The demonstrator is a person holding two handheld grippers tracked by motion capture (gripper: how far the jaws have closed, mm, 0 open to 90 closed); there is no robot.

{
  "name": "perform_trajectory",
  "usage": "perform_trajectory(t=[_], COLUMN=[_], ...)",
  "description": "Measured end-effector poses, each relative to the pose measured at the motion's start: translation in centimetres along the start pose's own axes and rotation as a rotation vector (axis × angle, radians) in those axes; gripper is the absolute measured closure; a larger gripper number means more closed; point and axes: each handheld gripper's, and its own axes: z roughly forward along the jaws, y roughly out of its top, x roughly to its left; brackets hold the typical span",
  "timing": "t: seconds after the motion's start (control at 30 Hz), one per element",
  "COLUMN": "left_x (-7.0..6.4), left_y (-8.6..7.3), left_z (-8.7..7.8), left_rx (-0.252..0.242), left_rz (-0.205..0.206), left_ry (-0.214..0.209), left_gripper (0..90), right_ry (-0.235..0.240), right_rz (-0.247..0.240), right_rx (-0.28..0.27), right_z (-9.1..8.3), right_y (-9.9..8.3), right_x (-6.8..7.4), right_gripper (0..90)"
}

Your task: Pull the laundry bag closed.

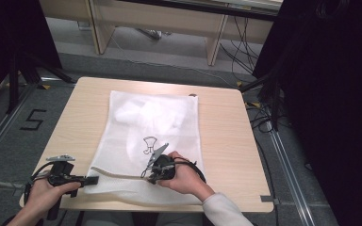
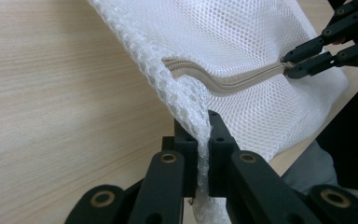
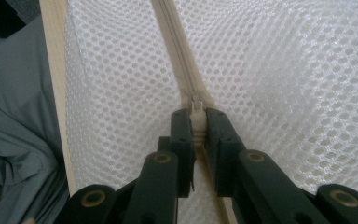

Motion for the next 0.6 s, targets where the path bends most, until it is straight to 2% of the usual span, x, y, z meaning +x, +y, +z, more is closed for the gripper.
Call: perform_trajectory(t=[0.23, 0.37, 0.4, 0.5, 0.6], left_x=[0.0, 0.0, 0.0, 0.0, 0.0], left_y=[0.0, 0.0, 0.0, 0.0, 0.0], left_z=[0.0, 0.0, 0.0, 0.0, 0.0], left_rx=[0.002, 0.000, 0.001, 0.001, 0.002], left_rz=[0.002, -0.001, 0.001, 0.005, 0.004], left_ry=[0.003, 0.002, 0.005, 0.007, 0.007], left_gripper=[85.6, 85.6, 85.6, 85.6, 85.6], right_ry=[-0.003, -0.005, -0.004, -0.010, -0.010], right_rz=[0.022, 0.021, 0.008, 0.028, 0.019], right_rx=[0.004, -0.002, -0.001, 0.004, 0.001], right_z=[-0.1, -0.2, -0.3, -0.5, -0.6], right_y=[-0.3, -0.4, -0.6, -0.9, -1.0], right_x=[0.0, -0.1, -0.3, -0.2, -0.3], right_gripper=[82.8, 82.8, 82.8, 82.8, 82.8])
